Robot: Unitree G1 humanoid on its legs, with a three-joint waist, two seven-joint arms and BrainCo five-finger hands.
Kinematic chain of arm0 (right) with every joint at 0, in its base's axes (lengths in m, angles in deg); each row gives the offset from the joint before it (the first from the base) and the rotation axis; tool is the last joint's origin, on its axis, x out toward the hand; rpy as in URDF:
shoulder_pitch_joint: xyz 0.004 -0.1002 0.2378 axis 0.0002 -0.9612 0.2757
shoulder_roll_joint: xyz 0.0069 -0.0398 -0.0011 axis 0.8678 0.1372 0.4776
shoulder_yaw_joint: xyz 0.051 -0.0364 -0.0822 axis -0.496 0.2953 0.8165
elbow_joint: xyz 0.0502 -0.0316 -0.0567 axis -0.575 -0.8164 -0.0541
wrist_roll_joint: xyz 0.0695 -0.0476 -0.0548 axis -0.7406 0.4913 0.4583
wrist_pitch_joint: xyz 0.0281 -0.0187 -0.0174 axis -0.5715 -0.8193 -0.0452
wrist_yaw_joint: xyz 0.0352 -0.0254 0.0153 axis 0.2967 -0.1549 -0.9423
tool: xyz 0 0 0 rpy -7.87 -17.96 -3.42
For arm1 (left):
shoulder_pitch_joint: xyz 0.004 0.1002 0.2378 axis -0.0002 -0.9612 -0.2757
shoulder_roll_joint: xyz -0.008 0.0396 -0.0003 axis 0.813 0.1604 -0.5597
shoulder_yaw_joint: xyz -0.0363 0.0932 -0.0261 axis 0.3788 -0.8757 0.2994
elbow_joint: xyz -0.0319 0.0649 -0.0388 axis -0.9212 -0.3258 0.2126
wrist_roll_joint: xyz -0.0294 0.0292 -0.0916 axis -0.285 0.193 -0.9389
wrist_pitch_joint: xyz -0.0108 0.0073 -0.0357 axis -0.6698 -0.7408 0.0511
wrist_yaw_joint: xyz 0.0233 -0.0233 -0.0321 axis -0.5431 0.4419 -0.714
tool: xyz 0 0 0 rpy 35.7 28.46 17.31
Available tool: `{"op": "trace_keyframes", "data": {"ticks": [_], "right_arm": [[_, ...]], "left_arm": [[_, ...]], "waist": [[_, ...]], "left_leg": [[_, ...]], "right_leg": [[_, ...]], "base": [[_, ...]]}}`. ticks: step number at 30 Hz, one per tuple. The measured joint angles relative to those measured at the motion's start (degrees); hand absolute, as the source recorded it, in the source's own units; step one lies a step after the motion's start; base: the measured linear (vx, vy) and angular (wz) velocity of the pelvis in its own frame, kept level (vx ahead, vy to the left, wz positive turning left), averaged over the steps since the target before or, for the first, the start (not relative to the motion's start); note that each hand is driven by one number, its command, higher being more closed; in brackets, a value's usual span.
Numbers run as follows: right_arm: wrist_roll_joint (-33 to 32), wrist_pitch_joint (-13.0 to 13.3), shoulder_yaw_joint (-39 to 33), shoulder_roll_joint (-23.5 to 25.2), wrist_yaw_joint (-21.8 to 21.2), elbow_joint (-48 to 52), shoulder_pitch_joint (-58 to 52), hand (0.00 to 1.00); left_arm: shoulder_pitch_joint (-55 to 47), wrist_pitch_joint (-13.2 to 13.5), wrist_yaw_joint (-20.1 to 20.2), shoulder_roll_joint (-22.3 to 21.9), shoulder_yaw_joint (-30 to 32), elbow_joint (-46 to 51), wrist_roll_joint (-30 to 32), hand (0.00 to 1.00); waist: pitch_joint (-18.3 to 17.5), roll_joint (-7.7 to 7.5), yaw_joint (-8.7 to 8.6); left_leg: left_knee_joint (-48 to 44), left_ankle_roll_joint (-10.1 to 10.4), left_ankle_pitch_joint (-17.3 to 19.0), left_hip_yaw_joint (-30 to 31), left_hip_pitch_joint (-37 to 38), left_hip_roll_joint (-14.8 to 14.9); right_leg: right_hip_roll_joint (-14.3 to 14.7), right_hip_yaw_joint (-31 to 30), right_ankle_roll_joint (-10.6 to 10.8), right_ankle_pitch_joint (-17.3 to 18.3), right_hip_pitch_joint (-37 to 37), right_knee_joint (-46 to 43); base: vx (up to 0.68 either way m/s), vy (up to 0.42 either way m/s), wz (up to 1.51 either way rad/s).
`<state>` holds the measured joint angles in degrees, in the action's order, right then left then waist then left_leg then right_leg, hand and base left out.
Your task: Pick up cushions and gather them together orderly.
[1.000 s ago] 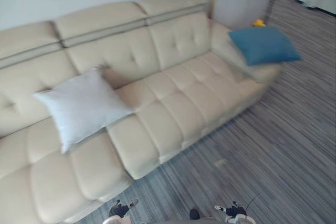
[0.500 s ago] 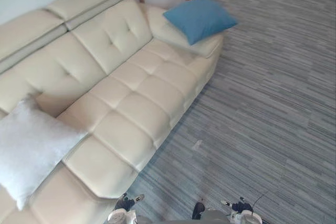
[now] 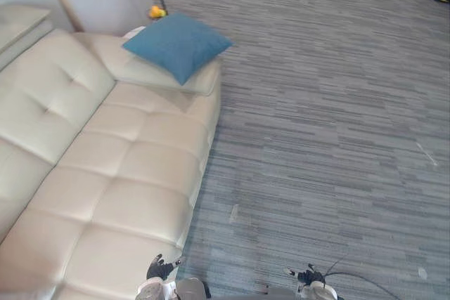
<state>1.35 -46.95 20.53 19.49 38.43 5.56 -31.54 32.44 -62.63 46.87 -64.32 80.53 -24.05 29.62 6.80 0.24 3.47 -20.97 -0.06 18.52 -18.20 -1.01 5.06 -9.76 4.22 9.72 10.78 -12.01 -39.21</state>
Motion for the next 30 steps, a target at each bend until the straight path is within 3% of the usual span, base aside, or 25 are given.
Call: {"op": "trace_keyframes", "data": {"ticks": [1,3,6,7,8,9,10,12,13,15,17,20,23,24,25,26,27,28,30], "right_arm": [[0.46,-0.05,-0.08,-0.28,-0.04,-0.13,0.99,0.00],[0.51,-0.07,0.00,-0.66,-0.04,-0.16,0.73,0.00],[0.49,-0.03,0.10,-1.20,-0.01,-0.29,1.87,0.00],[0.46,-0.05,0.10,-1.44,0.05,-0.36,1.92,0.00],[0.49,-0.09,0.30,-1.36,0.04,-0.79,1.68,0.00],[0.24,0.05,-0.09,-2.47,-0.13,-1.16,2.31,0.00],[0.46,0.03,-0.03,-3.35,0.01,-1.53,3.13,0.00],[0.39,-0.02,-0.67,-4.24,0.01,-2.72,4.02,0.00],[0.30,-0.04,-1.54,-4.10,0.12,-2.72,4.03,0.00],[0.31,-0.26,-0.77,-3.06,0.23,-2.57,3.19,0.00],[0.19,-0.02,0.12,-2.06,0.89,-2.41,2.87,0.00],[-0.50,-0.06,0.09,-1.32,1.43,-2.40,2.68,0.00],[-0.82,-0.17,-0.33,-0.44,1.75,-2.39,3.05,0.00],[-0.79,-0.17,-0.39,-0.27,1.85,-2.52,3.36,0.00],[-0.78,-0.17,-0.41,-0.38,1.86,-2.58,3.41,0.00],[-0.76,-0.18,-0.28,-0.44,1.87,-2.88,3.61,0.00],[-0.75,-0.23,0.31,0.38,1.82,-3.51,4.27,0.00],[-0.74,-0.21,0.68,0.92,1.79,-3.66,4.36,0.00],[-0.61,-0.13,0.66,0.87,1.61,-4.01,4.63,0.00]], "left_arm": [[0.34,-0.25,-0.08,0.27,-1.38,-0.53,-0.06,0.00],[0.90,-0.40,-0.07,0.19,-2.59,-1.20,-0.06,0.00],[1.71,-0.59,-0.11,0.27,-4.69,-1.36,-0.04,0.00],[1.69,-0.60,-0.14,0.57,-5.68,-1.60,-0.02,0.00],[1.70,-0.60,-0.09,1.80,-6.25,-1.96,0.02,0.00],[2.15,-0.67,-0.21,1.26,-6.09,-3.35,0.17,0.00],[2.27,-0.64,-0.26,0.53,-5.98,-4.02,0.73,0.00],[2.70,-0.62,-0.38,-0.56,-6.00,-4.10,1.11,0.00],[3.05,-0.65,-0.36,-1.06,-5.93,-4.16,1.13,0.00],[3.09,-0.55,-0.14,-1.72,-4.61,-2.51,1.43,0.00],[2.96,-0.01,-0.05,-1.95,-3.51,0.11,1.64,0.00],[2.91,0.41,-0.13,-1.78,-3.49,2.31,1.61,0.00],[2.95,0.72,-0.38,-1.81,-3.37,3.48,1.54,0.00],[2.94,0.81,-0.40,-1.79,-3.43,3.47,1.54,0.00],[2.89,0.82,-0.40,-1.78,-3.44,3.39,1.55,0.00],[2.81,0.94,-0.40,-1.69,-3.44,3.25,1.55,0.00],[2.77,1.18,-0.38,-0.74,-3.40,2.81,1.56,0.00],[2.68,1.17,-0.37,0.40,-3.37,2.29,1.56,0.00],[2.72,1.14,-0.39,1.03,-2.80,1.42,1.19,0.00]], "waist": [[0.06,0.10,-0.15],[0.26,0.53,-0.37],[0.35,0.67,-1.03],[0.39,0.60,-1.32],[0.44,-0.96,-1.41],[1.19,0.78,-1.20],[0.72,2.73,-1.26],[0.81,4.36,-1.55],[1.05,4.46,-1.70],[1.94,3.98,-2.14],[2.94,2.98,-1.51],[3.28,2.24,-0.84],[3.39,2.05,0.14],[3.39,1.58,0.18],[3.33,1.52,0.29],[3.28,1.45,0.93],[2.67,0.12,1.87],[2.20,-1.36,1.84],[2.17,-2.14,2.44]], "left_leg": [[1.90,-0.01,0.01,-0.01,2.67,-0.01],[5.21,0.01,-0.01,-0.23,7.24,0.70],[8.38,0.07,-0.04,-0.13,9.99,1.95],[9.31,0.35,-0.11,0.07,11.03,1.87],[10.54,1.62,-0.78,1.05,12.54,0.16],[11.09,2.02,-0.63,2.56,14.24,1.56],[10.62,4.00,-1.90,4.52,14.18,2.77],[8.05,6.16,-4.09,6.84,13.30,3.84],[3.01,7.38,-5.58,8.43,11.65,4.76],[-16.53,6.88,-12.10,12.13,4.73,7.31],[-37.54,6.07,-9.64,12.26,-5.95,10.49],[-38.48,4.49,-6.58,9.81,-13.79,10.22],[-19.31,3.58,-4.52,5.33,-18.47,6.95],[-4.74,3.45,-7.53,4.56,-17.96,3.41],[-0.50,3.46,-9.12,4.65,-17.28,2.49],[3.48,2.23,-14.34,5.39,-16.60,1.31],[3.63,0.44,-15.63,5.29,-15.71,-0.34],[2.55,-0.32,-13.59,4.22,-15.92,-1.03],[-1.23,-1.60,-10.16,2.55,-15.07,-0.97]], "right_leg": [[-1.20,3.86,-1.92,1.56,-2.10,-5.49],[-1.91,11.04,-6.18,4.41,-3.67,-6.64],[-0.60,15.34,-7.49,3.90,-9.31,1.57],[0.45,15.19,-7.86,0.97,-10.61,7.10],[0.90,13.78,-11.50,-7.97,-10.31,15.01],[1.88,13.77,-12.91,-6.89,-9.62,12.64],[3.54,13.72,-13.32,-5.22,-9.78,12.27],[5.07,13.67,-14.12,-2.40,-9.54,11.87],[5.80,13.84,-14.49,-1.31,-7.91,12.39],[7.54,14.29,-14.74,-0.25,-1.39,16.79],[9.18,14.37,-15.48,1.49,6.07,20.64],[9.25,14.24,-14.89,3.10,10.76,23.25],[8.46,13.53,-12.75,3.58,15.65,27.02],[7.50,13.34,-11.13,4.03,17.90,29.33],[7.44,13.07,-10.65,4.16,18.23,30.01],[7.32,11.92,-9.74,4.58,19.09,30.71],[6.03,9.58,-8.65,4.92,20.01,31.62],[4.77,8.79,-7.67,4.40,20.25,32.30],[3.47,6.31,-6.95,3.98,19.82,27.59]], "base": [[0.41,0.001,-0.29],[0.35,-0.055,-0.13],[0.38,-0.208,0.03],[0.37,-0.244,0.07],[0.44,-0.255,-0.11],[0.43,-0.247,-0.35],[0.44,-0.261,-0.49],[0.41,-0.271,-0.31],[0.49,-0.311,0.02],[0.37,-0.208,0.10],[0.29,-0.125,-0.02],[0.27,-0.058,0.00],[0.40,0.064,-0.08],[0.50,0.142,-0.02],[0.41,0.144,-0.19],[0.36,0.148,-0.47],[0.51,0.160,-0.53],[0.55,0.155,-0.50],[0.52,0.148,-0.30]]}}
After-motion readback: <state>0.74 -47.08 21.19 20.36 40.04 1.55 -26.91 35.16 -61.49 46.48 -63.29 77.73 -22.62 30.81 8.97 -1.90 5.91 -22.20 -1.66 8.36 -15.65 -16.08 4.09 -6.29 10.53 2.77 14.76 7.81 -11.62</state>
